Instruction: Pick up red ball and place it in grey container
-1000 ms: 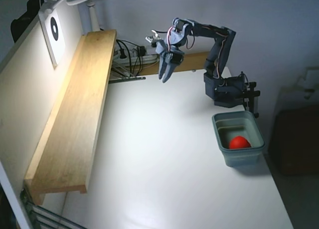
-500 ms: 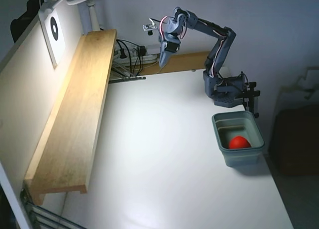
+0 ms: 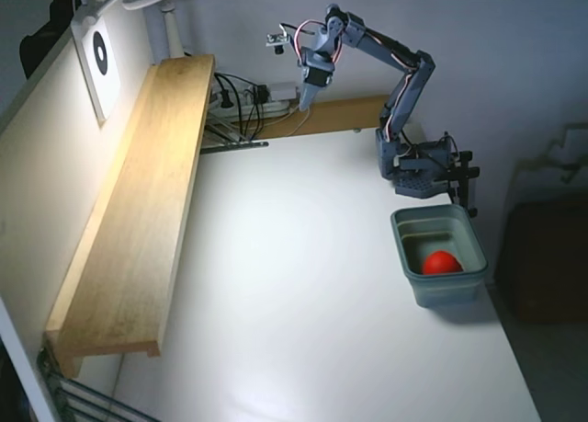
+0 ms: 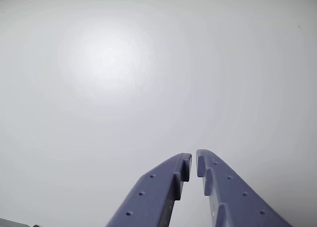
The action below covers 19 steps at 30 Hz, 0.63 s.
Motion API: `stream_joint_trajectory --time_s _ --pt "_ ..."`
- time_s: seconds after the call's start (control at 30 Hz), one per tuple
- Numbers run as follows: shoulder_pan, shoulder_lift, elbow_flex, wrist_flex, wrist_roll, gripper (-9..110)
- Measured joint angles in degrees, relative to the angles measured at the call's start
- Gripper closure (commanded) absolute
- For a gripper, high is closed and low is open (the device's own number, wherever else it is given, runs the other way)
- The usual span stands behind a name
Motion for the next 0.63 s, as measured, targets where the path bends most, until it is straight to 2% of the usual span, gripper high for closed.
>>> stream_joint_trajectory --time_s 0.63 --pt "1.1 0.3 0.0 0.7 0.0 104"
